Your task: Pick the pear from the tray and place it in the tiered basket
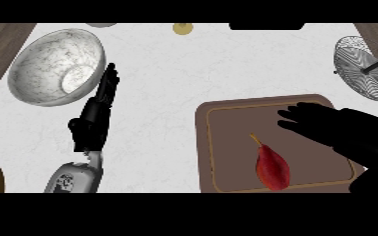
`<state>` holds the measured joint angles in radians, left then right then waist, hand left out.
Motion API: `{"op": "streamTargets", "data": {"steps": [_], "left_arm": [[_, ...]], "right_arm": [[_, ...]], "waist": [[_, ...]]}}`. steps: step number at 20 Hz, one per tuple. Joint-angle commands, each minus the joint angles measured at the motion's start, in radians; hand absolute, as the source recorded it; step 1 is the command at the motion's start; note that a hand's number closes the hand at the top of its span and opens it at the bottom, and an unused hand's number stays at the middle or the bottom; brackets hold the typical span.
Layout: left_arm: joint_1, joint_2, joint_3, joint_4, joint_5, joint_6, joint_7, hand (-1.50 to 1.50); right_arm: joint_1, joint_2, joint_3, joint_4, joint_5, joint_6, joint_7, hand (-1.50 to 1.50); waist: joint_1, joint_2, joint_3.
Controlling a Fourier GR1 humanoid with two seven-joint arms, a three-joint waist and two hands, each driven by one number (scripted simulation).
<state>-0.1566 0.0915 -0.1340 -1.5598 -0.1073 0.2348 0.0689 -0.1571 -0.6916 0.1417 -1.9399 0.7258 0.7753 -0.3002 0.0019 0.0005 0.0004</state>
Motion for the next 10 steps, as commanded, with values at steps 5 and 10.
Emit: {"op": "streamTargets", "data": {"steps": [5, 10], "left_arm": [[-0.001, -0.025, 0.003, 0.007, -0.027, -0.003, -0.024, 0.00], [-0.004, 0.006, 0.045, -0.013, 0.017, -0.059, 0.022, 0.00]], "right_arm": [[0.088, 0.030, 0.046, 0.005, 0.068, -0.049, -0.112, -1.50], [-0.102, 0.090, 0.077, 0.145, 0.065, 0.031, -0.069, -1.50]], "waist": [[-0.005, -0.001, 0.000], [0.006, 0.001, 0.000]]}}
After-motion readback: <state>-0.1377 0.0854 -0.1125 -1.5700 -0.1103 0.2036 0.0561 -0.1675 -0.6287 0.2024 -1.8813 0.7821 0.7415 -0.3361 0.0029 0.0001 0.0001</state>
